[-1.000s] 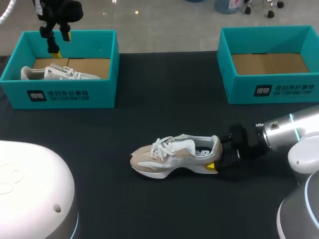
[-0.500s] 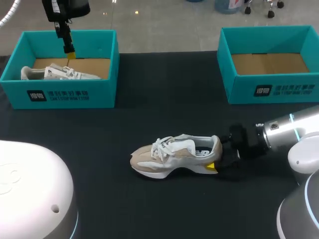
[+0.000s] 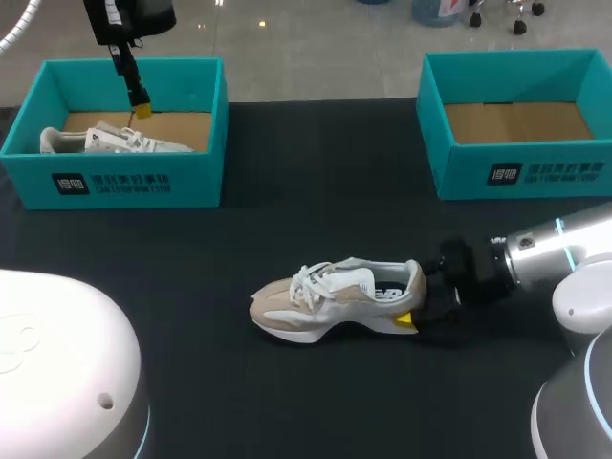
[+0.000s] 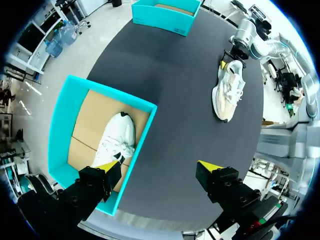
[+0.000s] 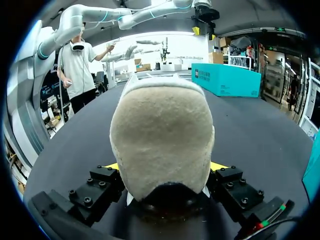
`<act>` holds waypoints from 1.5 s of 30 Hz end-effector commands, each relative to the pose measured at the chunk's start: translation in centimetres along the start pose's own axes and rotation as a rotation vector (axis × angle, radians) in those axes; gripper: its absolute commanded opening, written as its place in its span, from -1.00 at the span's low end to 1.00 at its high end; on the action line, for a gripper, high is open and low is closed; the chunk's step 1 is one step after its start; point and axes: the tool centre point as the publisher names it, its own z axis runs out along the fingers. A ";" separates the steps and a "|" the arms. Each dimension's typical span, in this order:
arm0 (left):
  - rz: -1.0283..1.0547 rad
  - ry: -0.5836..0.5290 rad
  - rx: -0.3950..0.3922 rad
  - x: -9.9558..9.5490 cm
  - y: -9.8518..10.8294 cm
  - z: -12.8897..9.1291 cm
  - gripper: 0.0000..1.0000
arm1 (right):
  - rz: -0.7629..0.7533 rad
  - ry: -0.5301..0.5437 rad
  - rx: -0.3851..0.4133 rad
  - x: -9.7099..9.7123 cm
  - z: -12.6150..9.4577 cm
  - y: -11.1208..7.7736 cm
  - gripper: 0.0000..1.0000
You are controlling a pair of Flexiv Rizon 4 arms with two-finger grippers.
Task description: Take the shoe out of the shoebox, open the shoe tongue, remove and reinsert the insole, then place the shoe into the shoebox
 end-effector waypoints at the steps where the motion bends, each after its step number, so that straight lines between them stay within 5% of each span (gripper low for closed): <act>1: -0.135 -0.019 -0.075 2.0 -1.2 0.1 1.00 | 0.000 -0.002 0.004 0.1 0.1 0.1 -1.00; 11: -0.399 -0.054 -0.092 7.4 -2.6 1.2 1.00 | 0.000 -0.002 0.004 0.1 0.1 0.1 -1.00; 22: -0.584 -0.086 -0.011 12.7 -5.3 1.6 1.00 | 0.000 -0.002 0.004 0.1 0.1 0.1 -1.00; 45: -0.574 -0.145 -0.099 21.9 -12.3 8.9 1.00 | 0.000 -0.002 0.004 0.1 0.1 0.1 -1.00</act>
